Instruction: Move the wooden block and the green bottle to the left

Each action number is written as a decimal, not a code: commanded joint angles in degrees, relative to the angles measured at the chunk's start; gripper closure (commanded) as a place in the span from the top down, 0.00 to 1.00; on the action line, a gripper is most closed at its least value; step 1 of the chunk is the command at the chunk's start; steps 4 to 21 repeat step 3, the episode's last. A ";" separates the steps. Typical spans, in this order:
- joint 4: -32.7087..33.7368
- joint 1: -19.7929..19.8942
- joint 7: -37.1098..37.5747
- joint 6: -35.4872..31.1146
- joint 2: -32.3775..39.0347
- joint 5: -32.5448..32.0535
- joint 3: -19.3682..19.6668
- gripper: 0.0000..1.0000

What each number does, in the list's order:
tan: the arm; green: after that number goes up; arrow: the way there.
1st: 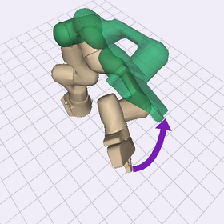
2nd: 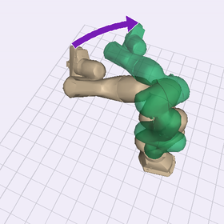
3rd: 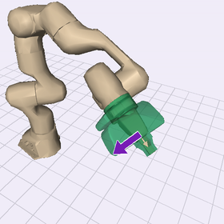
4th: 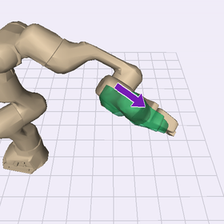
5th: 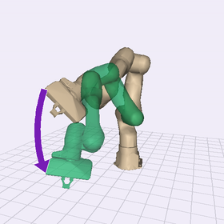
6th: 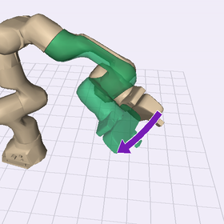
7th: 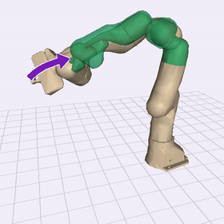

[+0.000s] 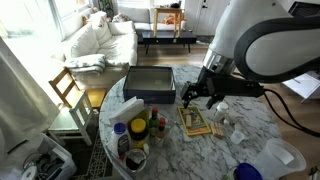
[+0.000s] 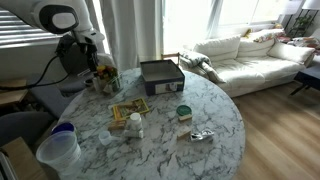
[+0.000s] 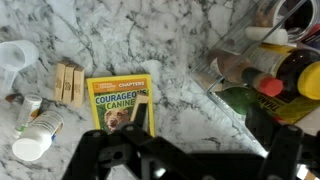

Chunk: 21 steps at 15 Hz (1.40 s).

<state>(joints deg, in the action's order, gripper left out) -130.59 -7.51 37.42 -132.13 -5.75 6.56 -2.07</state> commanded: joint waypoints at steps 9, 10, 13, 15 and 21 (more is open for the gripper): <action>-3.20 1.16 -11.53 -1.44 -4.65 9.65 -0.59 1.00; -3.20 1.16 -11.53 -1.44 -4.65 9.65 -0.59 1.00; -3.20 1.16 -11.53 -1.44 -4.65 9.65 -0.59 1.00; -3.20 1.16 -11.53 -1.44 -4.65 9.65 -0.59 1.00; -3.20 1.16 -11.53 -1.44 -4.65 9.65 -0.59 1.00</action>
